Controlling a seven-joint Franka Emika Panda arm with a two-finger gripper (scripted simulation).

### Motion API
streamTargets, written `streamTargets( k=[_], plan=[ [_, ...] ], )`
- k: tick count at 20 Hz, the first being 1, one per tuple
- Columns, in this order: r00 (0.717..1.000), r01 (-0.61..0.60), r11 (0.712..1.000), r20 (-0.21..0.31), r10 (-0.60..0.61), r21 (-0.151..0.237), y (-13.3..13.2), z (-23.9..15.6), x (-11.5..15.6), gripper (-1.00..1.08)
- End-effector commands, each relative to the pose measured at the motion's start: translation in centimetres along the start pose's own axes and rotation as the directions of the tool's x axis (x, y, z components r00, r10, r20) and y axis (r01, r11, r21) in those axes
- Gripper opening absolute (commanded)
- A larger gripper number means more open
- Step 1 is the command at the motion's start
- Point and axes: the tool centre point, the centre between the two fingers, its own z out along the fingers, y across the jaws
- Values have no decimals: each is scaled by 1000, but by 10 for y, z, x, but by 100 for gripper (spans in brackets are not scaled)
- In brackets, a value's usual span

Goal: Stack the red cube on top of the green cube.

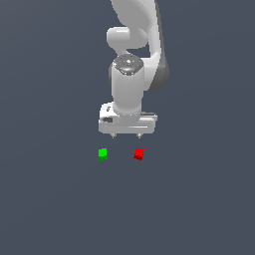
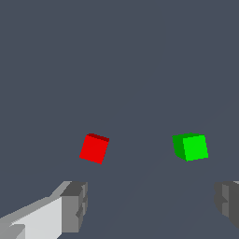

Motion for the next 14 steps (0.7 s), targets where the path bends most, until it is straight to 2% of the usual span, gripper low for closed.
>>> streamTargets(
  k=[1,8,14],
  plan=[
    [1000,0,1000,0,0,0,0,0,0,100],
    [1000,-26,1000,2,26,1,-5,9,-2,100],
    [996,-91,996,8,91,5,-19,33,-5,100]
  ],
)
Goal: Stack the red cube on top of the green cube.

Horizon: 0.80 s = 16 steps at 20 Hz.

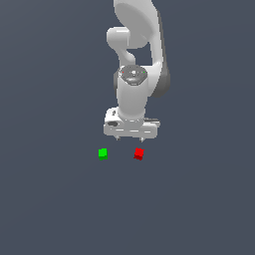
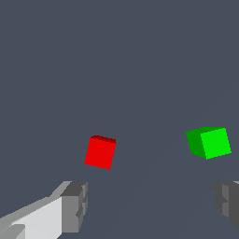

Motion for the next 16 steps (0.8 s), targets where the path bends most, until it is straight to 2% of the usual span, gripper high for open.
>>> streamTargets(
  k=[1,9,16],
  plan=[
    [999,-33,999,4,33,2,-7,12,-2,100],
    [987,-157,988,15,157,8,-33,58,-6,100],
    [976,-216,976,21,215,11,-47,80,-6,100]
  ],
)
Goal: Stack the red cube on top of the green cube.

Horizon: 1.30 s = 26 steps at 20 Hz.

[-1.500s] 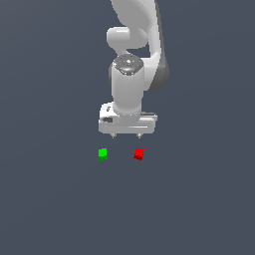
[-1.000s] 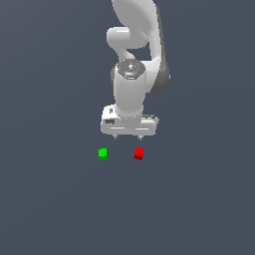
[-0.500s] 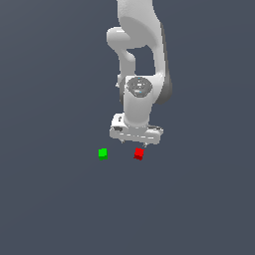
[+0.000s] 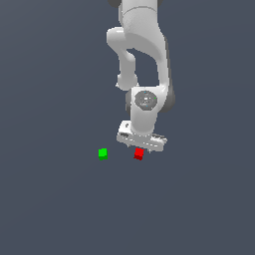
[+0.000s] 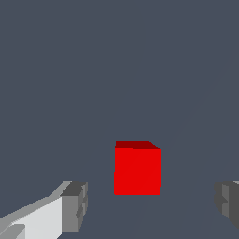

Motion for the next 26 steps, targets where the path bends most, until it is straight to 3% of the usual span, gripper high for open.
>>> streamTargets(
  k=[1,8,23,24,26],
  plan=[
    [1000,-15,1000,0,15,2,-3,5,0,100],
    [1000,-16,1000,1,16,1,-4,9,0,100],
    [1000,-20,1000,1,20,2,-4,57,1,100],
    [1000,-20,1000,1,20,2,-4,57,1,-100],
    [1000,-20,1000,1,20,2,-4,57,1,-100]
  ],
)
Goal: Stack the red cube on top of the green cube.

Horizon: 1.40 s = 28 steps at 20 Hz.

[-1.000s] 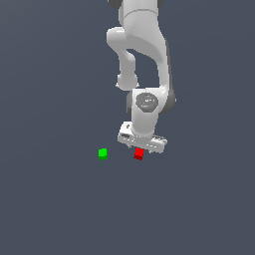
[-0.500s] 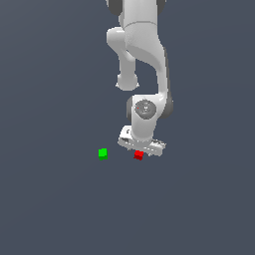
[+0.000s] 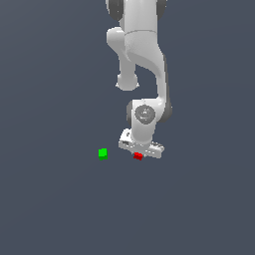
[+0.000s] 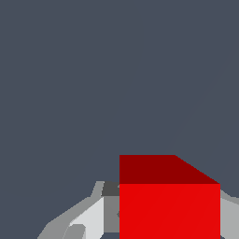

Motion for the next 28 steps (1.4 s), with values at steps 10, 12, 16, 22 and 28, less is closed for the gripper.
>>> streamTargets(
  k=[10,12,16,22,28],
  plan=[
    [1000,0,1000,0,0,0,0,-1,0,-100],
    [1000,0,1000,0,0,0,0,-5,0,-100],
    [1000,0,1000,0,0,0,0,-19,0,-100],
    [1000,0,1000,0,0,0,1,-60,-1,-100],
    [1000,0,1000,0,0,0,0,-91,-1,-100]
  ],
)
